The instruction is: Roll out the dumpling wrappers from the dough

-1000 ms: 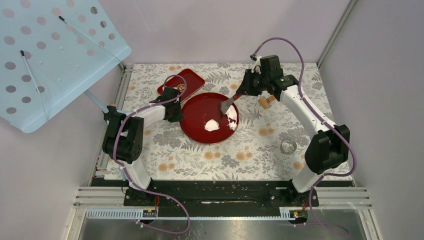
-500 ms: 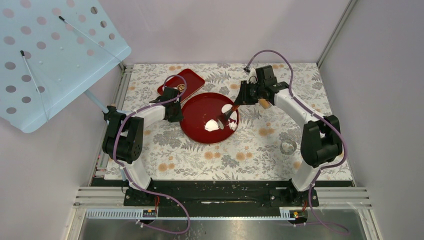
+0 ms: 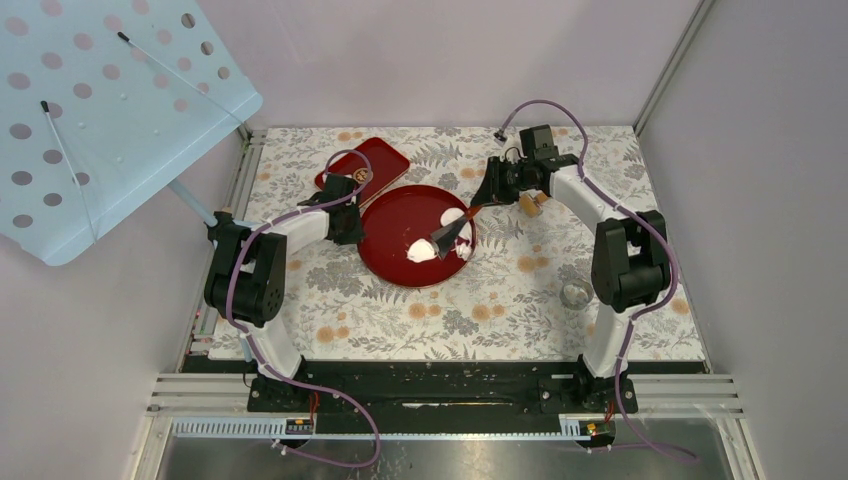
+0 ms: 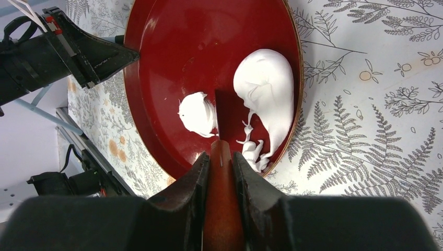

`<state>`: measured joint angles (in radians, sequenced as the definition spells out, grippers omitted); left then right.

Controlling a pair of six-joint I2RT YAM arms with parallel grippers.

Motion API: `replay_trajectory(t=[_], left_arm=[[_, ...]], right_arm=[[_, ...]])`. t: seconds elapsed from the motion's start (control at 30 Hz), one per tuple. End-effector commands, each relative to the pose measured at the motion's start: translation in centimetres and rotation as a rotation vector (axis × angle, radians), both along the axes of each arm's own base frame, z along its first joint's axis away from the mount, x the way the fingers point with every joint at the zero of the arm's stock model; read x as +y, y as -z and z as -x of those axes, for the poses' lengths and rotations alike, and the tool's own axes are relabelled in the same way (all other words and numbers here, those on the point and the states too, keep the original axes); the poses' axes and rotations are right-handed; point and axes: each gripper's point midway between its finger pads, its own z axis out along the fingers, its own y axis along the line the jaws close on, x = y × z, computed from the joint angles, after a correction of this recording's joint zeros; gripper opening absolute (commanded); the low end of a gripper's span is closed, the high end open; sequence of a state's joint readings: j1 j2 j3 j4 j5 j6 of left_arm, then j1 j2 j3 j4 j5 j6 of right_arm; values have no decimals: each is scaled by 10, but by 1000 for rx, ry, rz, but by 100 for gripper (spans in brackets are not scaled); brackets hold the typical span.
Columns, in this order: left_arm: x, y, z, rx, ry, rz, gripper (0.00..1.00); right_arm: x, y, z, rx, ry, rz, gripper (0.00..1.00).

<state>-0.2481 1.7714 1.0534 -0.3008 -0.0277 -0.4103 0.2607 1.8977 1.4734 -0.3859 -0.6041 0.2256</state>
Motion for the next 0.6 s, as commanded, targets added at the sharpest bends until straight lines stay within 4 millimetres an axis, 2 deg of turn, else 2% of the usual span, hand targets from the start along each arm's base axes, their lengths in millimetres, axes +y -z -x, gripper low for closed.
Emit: replay_trajectory(t=[0.0, 0.37, 0.57], left_arm=[[9, -3, -6, -30, -4, -45, 0], [9, -3, -7, -30, -4, -44, 0], [9, -3, -7, -29, -4, -45, 0]], right_arm=[[-9, 42, 10, 97, 6, 108, 0], [17, 24, 15, 104, -70, -72, 0], [23, -2, 17, 84, -92, -134, 0]])
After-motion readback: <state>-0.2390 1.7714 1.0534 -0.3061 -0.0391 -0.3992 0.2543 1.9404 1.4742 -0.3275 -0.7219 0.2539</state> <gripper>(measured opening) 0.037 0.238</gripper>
